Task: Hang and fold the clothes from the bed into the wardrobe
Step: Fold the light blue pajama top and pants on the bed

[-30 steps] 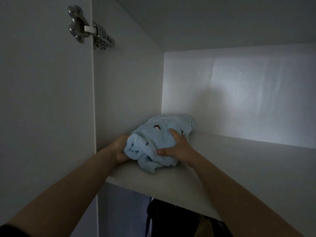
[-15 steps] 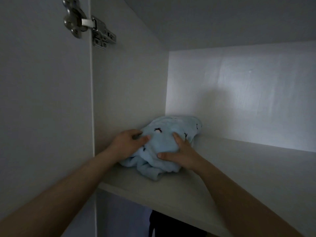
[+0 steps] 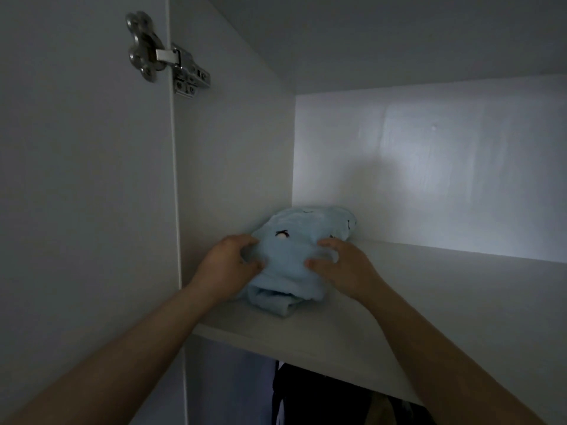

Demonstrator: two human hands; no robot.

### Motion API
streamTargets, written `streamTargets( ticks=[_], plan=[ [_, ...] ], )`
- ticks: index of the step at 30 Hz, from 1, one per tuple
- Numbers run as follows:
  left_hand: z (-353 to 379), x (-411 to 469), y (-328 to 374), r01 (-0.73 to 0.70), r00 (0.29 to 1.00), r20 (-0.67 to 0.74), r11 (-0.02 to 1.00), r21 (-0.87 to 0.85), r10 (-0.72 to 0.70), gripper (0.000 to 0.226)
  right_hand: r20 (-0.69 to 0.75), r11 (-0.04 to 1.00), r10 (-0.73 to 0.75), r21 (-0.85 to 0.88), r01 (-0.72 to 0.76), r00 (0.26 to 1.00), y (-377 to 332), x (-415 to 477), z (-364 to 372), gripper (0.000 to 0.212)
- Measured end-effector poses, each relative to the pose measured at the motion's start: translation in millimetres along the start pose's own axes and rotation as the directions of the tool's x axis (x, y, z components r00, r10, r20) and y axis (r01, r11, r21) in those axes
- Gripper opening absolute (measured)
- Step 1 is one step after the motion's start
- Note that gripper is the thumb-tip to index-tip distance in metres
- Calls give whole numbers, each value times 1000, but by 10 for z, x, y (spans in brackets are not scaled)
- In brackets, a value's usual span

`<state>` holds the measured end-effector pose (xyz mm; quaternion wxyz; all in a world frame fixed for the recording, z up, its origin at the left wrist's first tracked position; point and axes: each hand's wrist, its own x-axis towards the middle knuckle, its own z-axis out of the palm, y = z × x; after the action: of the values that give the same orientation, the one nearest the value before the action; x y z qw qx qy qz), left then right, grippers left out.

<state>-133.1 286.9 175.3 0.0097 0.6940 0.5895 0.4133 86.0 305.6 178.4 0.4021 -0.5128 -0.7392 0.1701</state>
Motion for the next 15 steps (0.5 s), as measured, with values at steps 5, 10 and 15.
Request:
streamTargets(
  ticks=[5,10,15],
  plan=[
    [-81,-136,152,-77,996,-50,994,-74,73,30,-141,990,2,139,18,990,-117,-232,-44,40],
    [-314,-377,442,-50,997,-71,964,-263,32,14,-257,959,-37,262,106,966,-287,-438,-163,24],
    [-425,-1000,624,36,987,-143,959,-282,-79,8,-190,857,-142,468,217,971,-386,-785,-124,14]
  ],
)
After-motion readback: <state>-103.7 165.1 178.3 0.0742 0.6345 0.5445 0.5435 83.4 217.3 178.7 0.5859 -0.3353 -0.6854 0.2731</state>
